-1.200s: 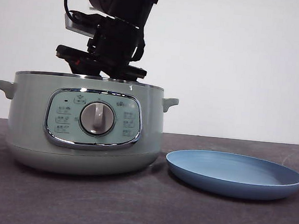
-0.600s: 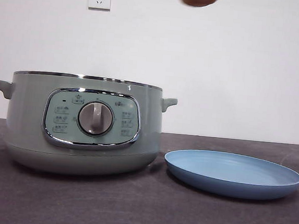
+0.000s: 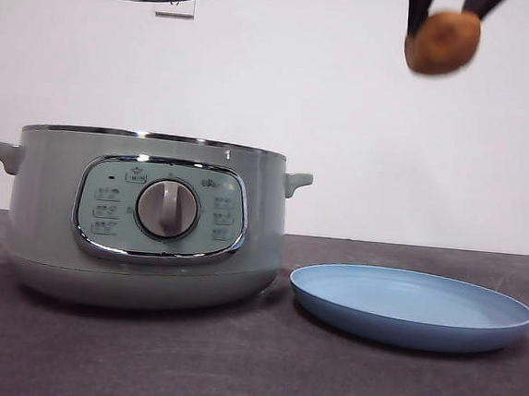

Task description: Take the potato out from the steamer,put the potato on the plate,close the lid

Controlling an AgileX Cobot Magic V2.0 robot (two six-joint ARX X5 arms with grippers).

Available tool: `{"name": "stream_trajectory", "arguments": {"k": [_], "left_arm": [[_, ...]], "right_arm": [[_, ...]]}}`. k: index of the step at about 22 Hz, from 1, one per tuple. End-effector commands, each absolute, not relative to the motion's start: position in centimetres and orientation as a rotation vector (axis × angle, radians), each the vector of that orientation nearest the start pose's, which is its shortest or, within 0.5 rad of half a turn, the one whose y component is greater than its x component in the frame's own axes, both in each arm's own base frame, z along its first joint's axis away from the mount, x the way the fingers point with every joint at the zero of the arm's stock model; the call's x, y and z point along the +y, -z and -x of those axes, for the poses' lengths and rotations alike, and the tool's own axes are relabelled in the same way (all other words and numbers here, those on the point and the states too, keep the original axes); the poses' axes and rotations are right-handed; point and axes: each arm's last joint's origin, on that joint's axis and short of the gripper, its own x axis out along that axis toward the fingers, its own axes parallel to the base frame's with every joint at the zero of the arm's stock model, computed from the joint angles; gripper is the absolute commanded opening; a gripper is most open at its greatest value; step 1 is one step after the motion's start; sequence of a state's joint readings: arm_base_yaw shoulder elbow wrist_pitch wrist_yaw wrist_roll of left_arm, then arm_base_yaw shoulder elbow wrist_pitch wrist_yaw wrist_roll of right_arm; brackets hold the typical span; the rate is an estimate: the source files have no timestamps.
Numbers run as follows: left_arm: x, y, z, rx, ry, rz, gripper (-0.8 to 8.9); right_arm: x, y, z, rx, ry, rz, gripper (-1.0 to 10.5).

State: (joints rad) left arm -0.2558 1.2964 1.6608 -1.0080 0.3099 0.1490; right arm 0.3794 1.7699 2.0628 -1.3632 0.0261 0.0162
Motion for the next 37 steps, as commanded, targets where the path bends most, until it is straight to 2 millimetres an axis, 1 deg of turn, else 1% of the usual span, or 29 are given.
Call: {"name": "stream_trajectory", "arguments": {"k": [1,3,7,12,15,17,19,20,21,22,23,24,25,27,30,33,37], "left_arm": [[-6.7,-45.2,-22.2,0.538,0.607,-0.130,-0.09],[-6.7,-45.2,-22.2,0.533,0.607,-0.130,-0.09],[-6.7,-45.2,-22.2,0.534,0.607,-0.130,-0.09],[-6.7,-45.2,-22.2,0.542,0.607,-0.130,-0.09],[-6.7,-45.1,-22.1,0.550,0.607,-0.129,-0.09],[-6.7,-45.1,-22.1,0.552,0.607,-0.129,-0.09],[-6.7,-45.1,-22.1,0.552,0.607,-0.129,-0.09],[-6.7,-45.1,-22.1,0.552,0.607,-0.129,-0.09],[-6.7,-45.1,-22.1,0.552,0.607,-0.129,-0.09],[-6.7,-45.1,-22.1,0.552,0.607,-0.129,-0.09],[-6.7,-45.1,-22.1,0.552,0.607,-0.129,-0.09],[-6.7,-45.1,-22.1,0.552,0.607,-0.129,-0.09],[-6.7,-45.1,-22.1,0.551,0.607,-0.129,-0.09],[-6.7,-45.1,-22.1,0.551,0.606,-0.129,-0.09],[-6.7,-45.1,-22.1,0.547,0.607,-0.129,-0.09],[-6.7,-45.2,-22.2,0.535,0.606,-0.130,-0.09],[-6.8,-45.4,-22.3,0.513,0.605,-0.131,-0.09]], "right_arm": [[12.7,-36.9,-32.1,1.182,-0.295,0.215,-0.1],[13.0,-34.0,-32.6,1.227,-0.298,0.223,-0.1],[13.5,-28.5,-33.1,1.267,-0.367,0.173,-0.1],[13.3,-22.3,-32.5,1.303,-0.370,0.167,-0.1],[13.0,-19.3,-31.7,1.318,-0.368,0.169,-0.1],[12.8,-18.1,-31.2,1.327,-0.366,0.171,-0.1],[12.8,-18.0,-31.2,1.331,-0.354,0.158,0.1],[12.8,-18.0,-31.2,1.326,-0.353,0.154,0.4],[12.8,-18.0,-31.3,1.323,-0.352,0.153,1.6],[12.8,-18.1,-31.3,1.322,-0.347,0.148,3.2],[12.8,-18.1,-31.3,1.319,-0.348,0.147,4.1],[12.8,-18.1,-31.3,1.316,-0.348,0.146,4.8],[12.8,-18.2,-31.3,1.312,-0.349,0.145,5.1],[12.8,-18.5,-31.3,1.303,-0.350,0.144,5.0],[12.7,-19.7,-31.2,1.270,-0.355,0.138,5.0],[12.6,-21.8,-30.9,1.223,-0.361,0.130,5.0],[12.2,-25.8,-29.8,1.129,-0.374,0.114,5.0]]}}
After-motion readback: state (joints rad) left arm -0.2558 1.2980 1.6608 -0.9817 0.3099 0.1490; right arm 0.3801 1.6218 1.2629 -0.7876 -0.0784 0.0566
